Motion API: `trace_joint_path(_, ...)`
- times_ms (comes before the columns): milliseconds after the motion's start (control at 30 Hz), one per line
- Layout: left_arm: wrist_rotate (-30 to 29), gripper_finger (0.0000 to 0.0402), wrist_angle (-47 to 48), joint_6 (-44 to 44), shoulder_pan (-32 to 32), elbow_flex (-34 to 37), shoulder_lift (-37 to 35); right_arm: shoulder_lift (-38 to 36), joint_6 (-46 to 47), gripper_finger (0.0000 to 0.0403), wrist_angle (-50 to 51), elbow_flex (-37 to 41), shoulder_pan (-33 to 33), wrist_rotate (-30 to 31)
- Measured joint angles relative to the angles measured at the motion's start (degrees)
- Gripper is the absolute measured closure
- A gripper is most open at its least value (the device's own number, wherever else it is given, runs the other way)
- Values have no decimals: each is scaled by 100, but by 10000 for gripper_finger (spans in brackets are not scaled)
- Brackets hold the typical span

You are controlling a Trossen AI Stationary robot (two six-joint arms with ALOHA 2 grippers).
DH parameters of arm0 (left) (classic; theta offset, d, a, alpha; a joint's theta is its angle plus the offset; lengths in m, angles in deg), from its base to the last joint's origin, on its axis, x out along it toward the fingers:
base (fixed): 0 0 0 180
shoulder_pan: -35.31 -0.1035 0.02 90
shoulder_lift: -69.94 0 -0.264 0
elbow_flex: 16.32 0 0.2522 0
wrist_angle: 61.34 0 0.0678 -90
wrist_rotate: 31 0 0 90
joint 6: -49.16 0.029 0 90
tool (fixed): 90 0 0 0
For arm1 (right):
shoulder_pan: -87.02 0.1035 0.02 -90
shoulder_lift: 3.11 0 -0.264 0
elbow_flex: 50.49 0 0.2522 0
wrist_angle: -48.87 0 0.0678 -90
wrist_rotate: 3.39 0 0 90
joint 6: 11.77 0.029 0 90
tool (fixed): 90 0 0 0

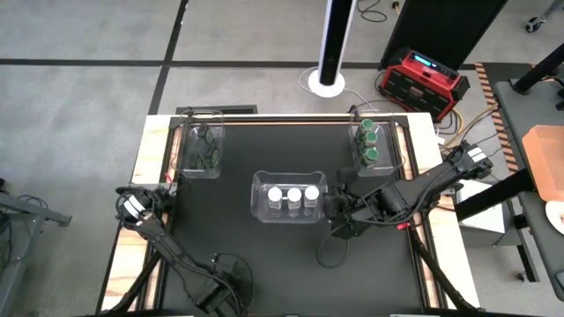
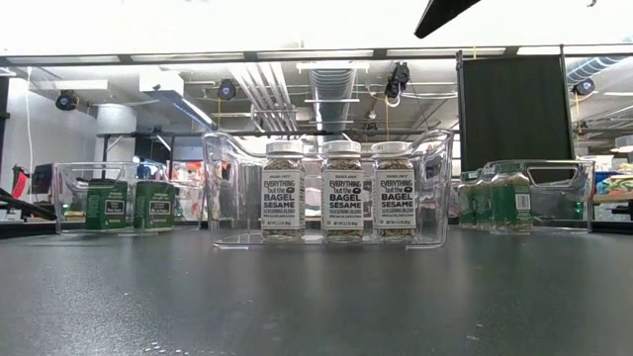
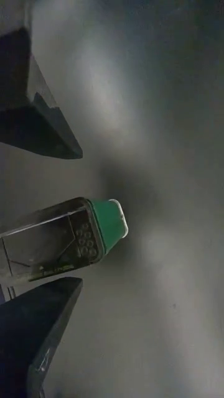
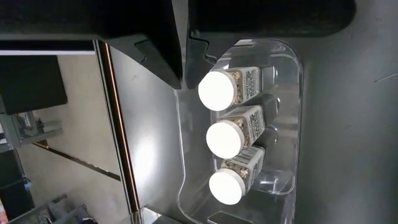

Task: Sort spices by type
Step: Put the black seasoning can into the top left transparent bin

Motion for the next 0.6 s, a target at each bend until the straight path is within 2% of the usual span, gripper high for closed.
trace_joint_path(333,4,98,-373,91,0,103,-2,0,11,390,-3,0,0,-1)
trace_joint_path(433,4,129,-396,121,0,103,-2,0,12,390,-3,0,0,0)
trace_joint_path(600,4,213,-402,132,0,103,-2,0,14,390,-5,0,0,1)
